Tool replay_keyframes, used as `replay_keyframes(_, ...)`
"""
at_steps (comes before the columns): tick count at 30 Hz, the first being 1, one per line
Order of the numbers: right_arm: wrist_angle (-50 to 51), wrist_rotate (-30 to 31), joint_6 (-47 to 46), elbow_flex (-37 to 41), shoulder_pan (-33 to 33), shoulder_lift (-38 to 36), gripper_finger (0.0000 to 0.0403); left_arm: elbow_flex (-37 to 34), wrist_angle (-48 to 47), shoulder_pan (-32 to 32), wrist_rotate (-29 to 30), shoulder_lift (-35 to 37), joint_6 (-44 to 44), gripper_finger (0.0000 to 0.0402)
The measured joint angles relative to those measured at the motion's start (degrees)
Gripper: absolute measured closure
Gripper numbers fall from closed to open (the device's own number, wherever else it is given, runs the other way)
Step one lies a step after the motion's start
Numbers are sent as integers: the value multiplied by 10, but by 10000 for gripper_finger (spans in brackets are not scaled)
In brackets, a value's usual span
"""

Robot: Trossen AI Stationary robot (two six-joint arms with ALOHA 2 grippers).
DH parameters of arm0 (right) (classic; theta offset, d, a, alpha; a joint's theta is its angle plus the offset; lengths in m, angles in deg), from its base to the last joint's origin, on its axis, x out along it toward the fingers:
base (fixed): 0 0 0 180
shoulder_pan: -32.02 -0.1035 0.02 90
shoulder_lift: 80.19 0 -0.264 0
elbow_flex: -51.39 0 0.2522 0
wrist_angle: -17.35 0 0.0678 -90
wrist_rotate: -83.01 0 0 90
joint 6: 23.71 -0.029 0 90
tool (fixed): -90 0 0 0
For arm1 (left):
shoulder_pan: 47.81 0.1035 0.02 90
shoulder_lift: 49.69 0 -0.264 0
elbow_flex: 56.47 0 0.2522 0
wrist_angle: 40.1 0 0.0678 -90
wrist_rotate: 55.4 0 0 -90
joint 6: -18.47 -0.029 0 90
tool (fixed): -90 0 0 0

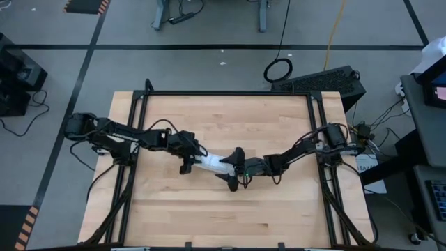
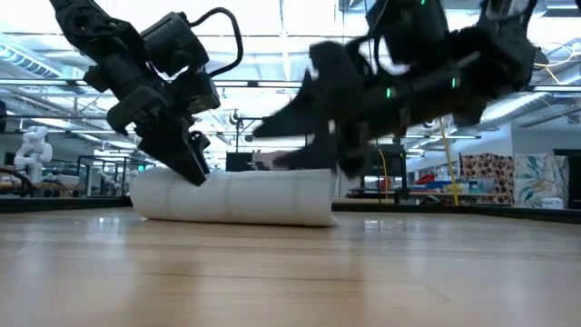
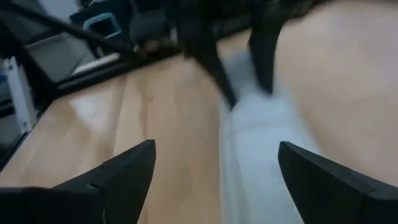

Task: Roll towel
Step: Roll the white towel

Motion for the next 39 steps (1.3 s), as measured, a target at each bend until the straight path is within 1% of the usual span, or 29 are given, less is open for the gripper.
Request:
replay_keyframes(5, 72, 83, 35, -1, -2, -58, 83, 0, 0, 8, -10, 0, -2, 240)
replay_keyframes(9, 75, 87, 57, -1, 2, -68, 119, 0, 0, 8, -11, 0, -1, 240)
replay_keyframes(13, 69, 87, 64, -2, 9, -41, 183, 0, 1, 7, -12, 0, 0, 240)
replay_keyframes(18, -28, 86, 74, -3, 13, 15, 287, 0, 7, 7, -12, 0, 4, 240)
replay_keyframes(22, -72, 86, 104, -3, 18, 46, 360, -1, 15, 7, -16, 0, 3, 240)
replay_keyframes(24, -80, 84, 118, -3, 20, 59, 388, -1, 15, 7, -17, 0, 0, 240)
replay_keyframes(26, -87, 67, 128, -3, 25, 72, 398, -1, 16, 6, -17, 0, 0, 240)
replay_keyframes(31, -113, 36, 94, -5, 41, 108, 391, -1, -5, 8, -17, 15, -4, 240)
replay_keyframes(36, -128, 29, 74, -5, 44, 127, 401, -1, -66, 17, -17, 80, -6, 240)
replay_keyframes(39, -130, 29, 70, -5, 45, 130, 400, -1, -60, 18, -17, 126, -3, 240)
